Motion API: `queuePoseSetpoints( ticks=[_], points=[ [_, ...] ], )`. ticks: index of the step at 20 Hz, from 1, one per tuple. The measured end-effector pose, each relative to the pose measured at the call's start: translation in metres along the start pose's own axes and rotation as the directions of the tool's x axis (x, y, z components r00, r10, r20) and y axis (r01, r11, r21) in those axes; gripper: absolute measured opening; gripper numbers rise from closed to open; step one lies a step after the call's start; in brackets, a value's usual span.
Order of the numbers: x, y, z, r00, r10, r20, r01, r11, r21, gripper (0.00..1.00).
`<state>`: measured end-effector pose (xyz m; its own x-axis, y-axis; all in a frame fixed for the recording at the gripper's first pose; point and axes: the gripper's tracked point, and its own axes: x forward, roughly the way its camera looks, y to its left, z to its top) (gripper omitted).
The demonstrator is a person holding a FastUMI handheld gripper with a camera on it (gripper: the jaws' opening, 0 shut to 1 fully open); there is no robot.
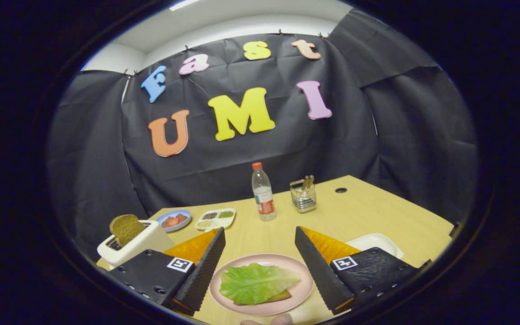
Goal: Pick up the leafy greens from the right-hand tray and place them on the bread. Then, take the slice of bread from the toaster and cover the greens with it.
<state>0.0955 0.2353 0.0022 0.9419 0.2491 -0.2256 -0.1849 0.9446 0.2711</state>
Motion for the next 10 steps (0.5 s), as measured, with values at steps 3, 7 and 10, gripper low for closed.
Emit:
queuePoseSetpoints(
  ticks=[3, 7, 10],
  points=[
    [-0.012, 0.059, 0.015, 0.997, 0.076, 0.018, -0.075, 0.997, -0.020, 0.96],
    [-0.015, 0.129, 0.021, 0.995, 0.093, 0.040, -0.090, 0.993, -0.074, 0.95],
    [-0.012, 0.186, 0.006, 0.989, 0.144, 0.030, -0.141, 0.986, -0.088, 0.95]
  ],
)
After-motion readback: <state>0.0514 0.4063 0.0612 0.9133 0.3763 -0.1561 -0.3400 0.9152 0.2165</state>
